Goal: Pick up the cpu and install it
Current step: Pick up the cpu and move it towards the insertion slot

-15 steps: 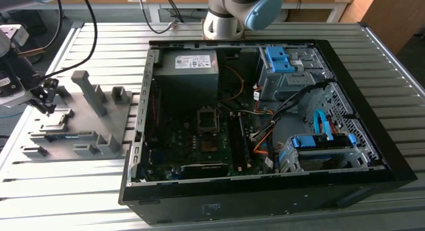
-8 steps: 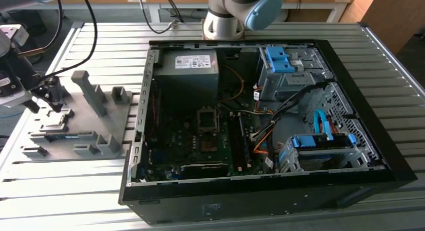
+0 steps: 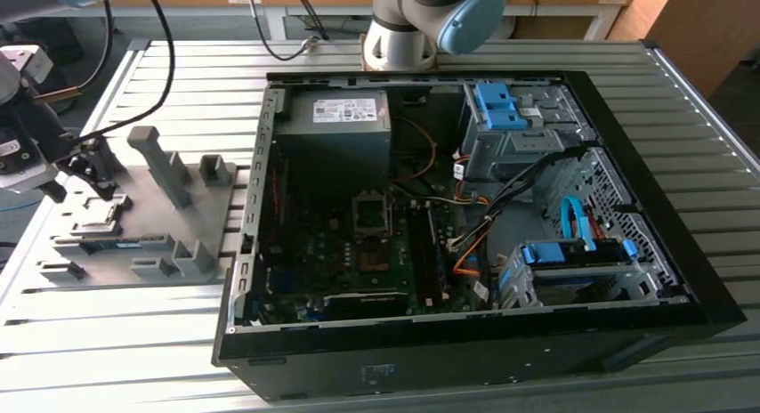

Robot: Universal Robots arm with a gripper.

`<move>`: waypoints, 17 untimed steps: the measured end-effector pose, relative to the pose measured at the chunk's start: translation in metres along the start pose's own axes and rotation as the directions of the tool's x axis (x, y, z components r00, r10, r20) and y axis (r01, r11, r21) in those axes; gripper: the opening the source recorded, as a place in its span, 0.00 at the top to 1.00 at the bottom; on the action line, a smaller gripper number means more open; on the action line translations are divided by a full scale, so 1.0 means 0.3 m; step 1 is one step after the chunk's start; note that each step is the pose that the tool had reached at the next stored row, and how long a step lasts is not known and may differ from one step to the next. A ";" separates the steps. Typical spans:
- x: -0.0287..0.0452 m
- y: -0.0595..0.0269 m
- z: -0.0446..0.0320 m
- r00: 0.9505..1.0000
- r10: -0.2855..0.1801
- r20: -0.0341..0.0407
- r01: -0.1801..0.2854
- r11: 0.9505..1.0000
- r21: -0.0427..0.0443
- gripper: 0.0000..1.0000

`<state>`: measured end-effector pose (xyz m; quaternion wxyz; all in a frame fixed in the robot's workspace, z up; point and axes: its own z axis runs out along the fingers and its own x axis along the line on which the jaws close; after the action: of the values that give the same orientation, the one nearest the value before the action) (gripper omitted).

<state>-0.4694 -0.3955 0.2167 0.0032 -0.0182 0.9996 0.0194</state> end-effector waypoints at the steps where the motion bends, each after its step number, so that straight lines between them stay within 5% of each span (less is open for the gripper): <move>1: 0.000 0.000 0.005 1.000 0.000 0.000 0.000 1.000 0.000 0.36; 17: -0.018 -0.028 0.101 1.000 0.000 -0.001 0.000 1.000 0.000 0.36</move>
<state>-0.4634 -0.4025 0.1861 0.0030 -0.0181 0.9996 0.0192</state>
